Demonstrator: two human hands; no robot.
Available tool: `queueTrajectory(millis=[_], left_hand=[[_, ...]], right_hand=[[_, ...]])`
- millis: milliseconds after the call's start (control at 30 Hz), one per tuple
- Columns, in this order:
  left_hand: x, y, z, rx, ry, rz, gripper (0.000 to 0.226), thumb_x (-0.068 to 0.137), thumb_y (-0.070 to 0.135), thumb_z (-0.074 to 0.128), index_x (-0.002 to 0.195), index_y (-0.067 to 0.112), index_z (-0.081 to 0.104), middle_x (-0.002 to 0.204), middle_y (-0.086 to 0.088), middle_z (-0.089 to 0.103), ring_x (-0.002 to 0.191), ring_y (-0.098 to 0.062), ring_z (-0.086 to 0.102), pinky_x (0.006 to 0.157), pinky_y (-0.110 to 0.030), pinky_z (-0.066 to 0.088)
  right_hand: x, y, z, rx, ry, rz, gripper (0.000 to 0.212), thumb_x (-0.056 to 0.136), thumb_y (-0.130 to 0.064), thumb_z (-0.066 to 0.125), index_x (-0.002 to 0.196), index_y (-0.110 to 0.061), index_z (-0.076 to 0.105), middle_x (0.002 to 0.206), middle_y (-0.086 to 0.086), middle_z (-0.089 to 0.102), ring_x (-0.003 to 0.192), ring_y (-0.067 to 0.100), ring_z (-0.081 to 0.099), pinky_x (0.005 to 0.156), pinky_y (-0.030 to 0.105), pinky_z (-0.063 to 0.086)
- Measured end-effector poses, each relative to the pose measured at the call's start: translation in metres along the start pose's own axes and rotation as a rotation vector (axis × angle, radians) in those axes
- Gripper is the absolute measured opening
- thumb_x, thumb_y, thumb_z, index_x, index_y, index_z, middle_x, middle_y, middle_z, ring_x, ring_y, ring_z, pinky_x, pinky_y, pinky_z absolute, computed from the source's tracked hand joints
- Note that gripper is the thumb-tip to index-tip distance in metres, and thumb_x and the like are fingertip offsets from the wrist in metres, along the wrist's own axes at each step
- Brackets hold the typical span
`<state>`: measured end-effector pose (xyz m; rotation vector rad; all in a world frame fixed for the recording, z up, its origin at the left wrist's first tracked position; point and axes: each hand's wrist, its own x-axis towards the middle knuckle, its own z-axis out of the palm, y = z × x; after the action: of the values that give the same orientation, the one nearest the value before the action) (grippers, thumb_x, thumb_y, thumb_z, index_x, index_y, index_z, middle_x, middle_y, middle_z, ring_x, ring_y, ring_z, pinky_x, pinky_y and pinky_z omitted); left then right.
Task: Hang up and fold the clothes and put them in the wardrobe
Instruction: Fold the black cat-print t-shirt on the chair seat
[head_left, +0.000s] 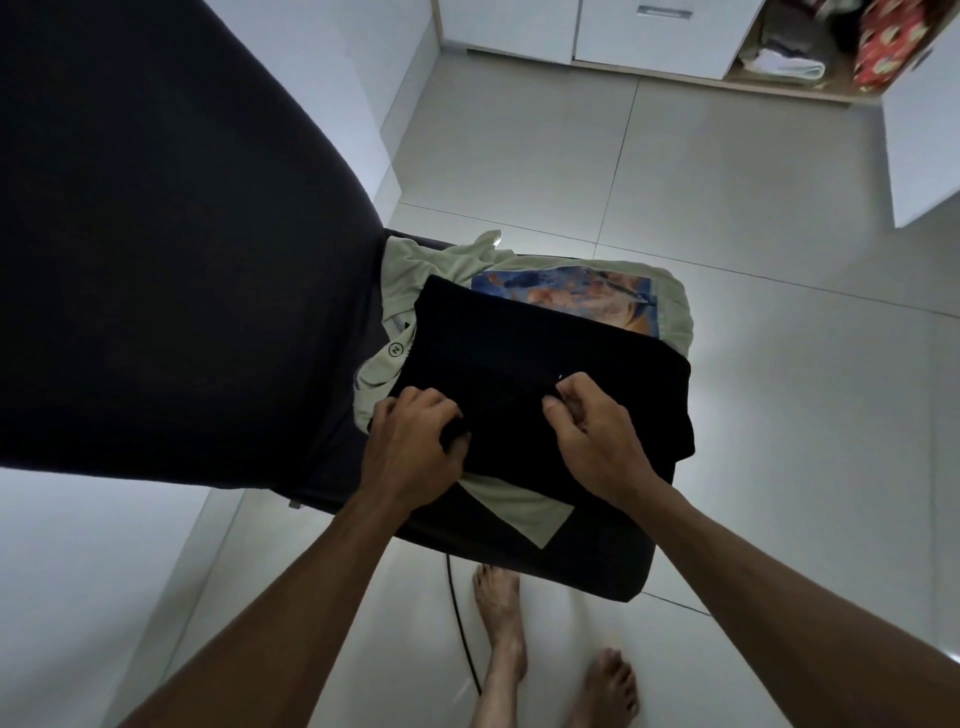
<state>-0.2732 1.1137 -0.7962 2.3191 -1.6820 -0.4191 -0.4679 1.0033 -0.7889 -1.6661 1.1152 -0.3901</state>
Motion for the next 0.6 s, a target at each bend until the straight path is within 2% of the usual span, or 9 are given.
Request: queueTrajectory(millis=[67,133,233,333,400,433,500,600], left_hand=[[0.012,-0.003,-0.010,-0.252,0.034,-0.137,0.008,0.085,0.032,0.072,0.090,0.026,0.070,0.085,0.014,0.068,0.085,-0.009,0.064,0.087,-0.042,0.052],[0.027,-0.007,-0.022,-0.553,-0.007,-0.297,0.007,0.088,0.032,0.073,0.091,0.025,0.073,0.084,0.010,0.074,0.083,-0.009,0.071,0.083,-0.039,0.058],[0.052,-0.007,-0.037,-0.885,-0.087,-0.507,0.017,0.091,0.034,0.070,0.099,0.019,0.074,0.094,0.002,0.078,0.091,-0.015,0.074,0.090,-0.043,0.058],[0.079,-0.008,-0.034,-0.892,-0.129,-0.595,0.035,0.086,0.053,0.069,0.100,0.020,0.071,0.093,0.004,0.077,0.092,-0.014,0.073,0.092,-0.042,0.057],[0.089,-0.005,-0.022,-0.742,-0.237,-0.611,0.041,0.086,0.054,0.069,0.108,0.020,0.070,0.100,0.005,0.075,0.096,-0.013,0.071,0.094,-0.038,0.056],[0.091,-0.005,-0.015,-0.640,-0.242,-0.599,0.038,0.089,0.050,0.067,0.108,0.018,0.070,0.103,0.003,0.074,0.097,-0.014,0.070,0.094,-0.038,0.056],[0.091,-0.003,-0.007,-0.556,-0.091,-0.580,0.025,0.095,0.041,0.062,0.097,0.017,0.069,0.092,0.001,0.071,0.087,-0.014,0.067,0.085,-0.038,0.057],[0.088,-0.002,-0.003,-0.536,0.098,-0.526,0.024,0.099,0.036,0.055,0.085,0.017,0.061,0.074,0.001,0.063,0.069,-0.012,0.060,0.067,-0.033,0.052]], right_hand=[[0.006,0.001,-0.005,0.017,0.024,0.059,0.021,0.101,-0.025,0.055,0.081,-0.022,0.051,0.054,-0.010,0.048,0.048,0.004,0.043,0.049,0.023,0.037],[0.013,0.002,-0.010,0.014,0.028,0.102,0.021,0.101,-0.027,0.055,0.081,-0.021,0.052,0.054,-0.010,0.048,0.048,0.003,0.043,0.049,0.023,0.037],[0.025,-0.001,-0.011,0.016,0.049,0.141,0.019,0.102,-0.031,0.055,0.087,-0.020,0.056,0.056,-0.010,0.050,0.048,0.002,0.044,0.050,0.020,0.039],[0.044,-0.003,-0.010,0.026,0.142,0.233,0.024,0.101,-0.042,0.053,0.104,-0.018,0.057,0.079,-0.008,0.061,0.067,0.004,0.056,0.060,0.020,0.042],[0.053,-0.001,-0.006,-0.050,0.146,0.310,0.031,0.100,-0.046,0.055,0.114,-0.018,0.056,0.088,-0.008,0.058,0.077,0.007,0.057,0.065,0.022,0.042],[0.056,0.000,-0.004,-0.089,0.151,0.333,0.032,0.099,-0.045,0.056,0.116,-0.017,0.058,0.087,-0.008,0.058,0.081,0.010,0.058,0.068,0.025,0.043],[0.061,0.001,0.000,-0.121,0.187,0.345,0.029,0.099,-0.045,0.055,0.111,-0.019,0.060,0.085,-0.006,0.061,0.086,0.018,0.063,0.071,0.030,0.045],[0.065,0.002,-0.001,-0.232,0.251,0.343,0.031,0.100,-0.055,0.046,0.107,-0.026,0.053,0.089,0.000,0.064,0.082,0.023,0.062,0.068,0.035,0.048]])
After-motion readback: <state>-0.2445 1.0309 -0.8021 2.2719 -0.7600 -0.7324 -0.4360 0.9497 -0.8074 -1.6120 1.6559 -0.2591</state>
